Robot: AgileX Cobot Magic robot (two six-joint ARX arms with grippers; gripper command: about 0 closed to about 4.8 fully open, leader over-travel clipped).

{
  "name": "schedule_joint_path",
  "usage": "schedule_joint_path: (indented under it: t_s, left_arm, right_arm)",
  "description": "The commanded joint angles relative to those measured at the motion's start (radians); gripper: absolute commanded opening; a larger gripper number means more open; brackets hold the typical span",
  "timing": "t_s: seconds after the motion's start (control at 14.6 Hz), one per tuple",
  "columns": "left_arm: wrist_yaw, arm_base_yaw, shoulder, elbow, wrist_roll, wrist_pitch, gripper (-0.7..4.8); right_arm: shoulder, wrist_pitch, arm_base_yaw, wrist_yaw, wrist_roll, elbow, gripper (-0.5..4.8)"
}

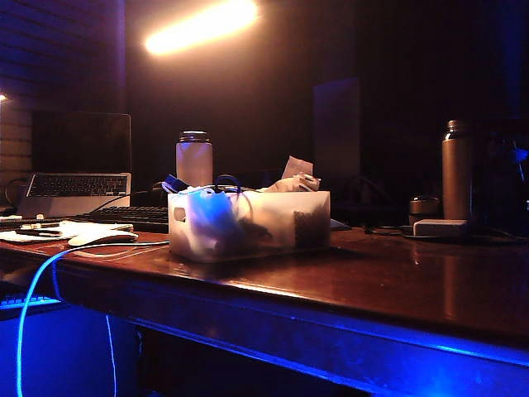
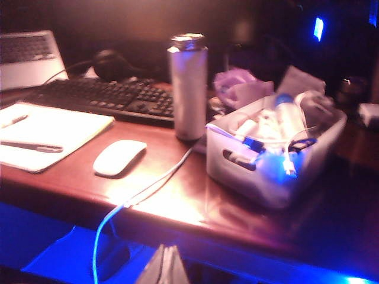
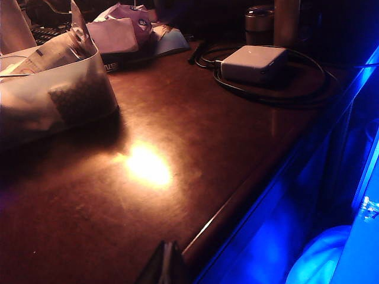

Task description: Pick up the liquid glue and place it into the translucent box.

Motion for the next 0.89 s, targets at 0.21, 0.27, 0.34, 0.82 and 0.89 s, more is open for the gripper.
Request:
schedule_joint_path:
  t_s: [0.21, 0.27, 0.34, 0.82, 0.89]
  left_arm:
    - [-0.037, 0.003, -0.052, -0.107, -0.023, -0.006, -0.05]
    - [-0.051, 0.003, -0.052, -0.129, -0.023, -0.005, -0.05]
    - [-0.065, 0.003, -0.052, -0.153, -0.014, -0.002, -0.05]
    - [-0.148, -0.001, -0.052, -0.154, 0.006, -0.053, -0.05]
    - [-0.148, -0.001, -0.052, -0.154, 0.006, -0.053, -0.05]
  right_arm:
    - [-0.001, 0.006, 0.000, 0.001, -0.002, -0.003, -0.05]
    - [-0.001, 0.006, 0.000, 0.001, -0.002, -0.003, -0.05]
    - [-0.001, 0.006, 0.000, 0.001, -0.002, -0.003, -0.05]
    - [-0.001, 0.006, 0.000, 0.001, -0.002, -0.003, -0.05]
    - [-0.001, 0.006, 0.000, 0.001, -0.002, -0.003, -0.05]
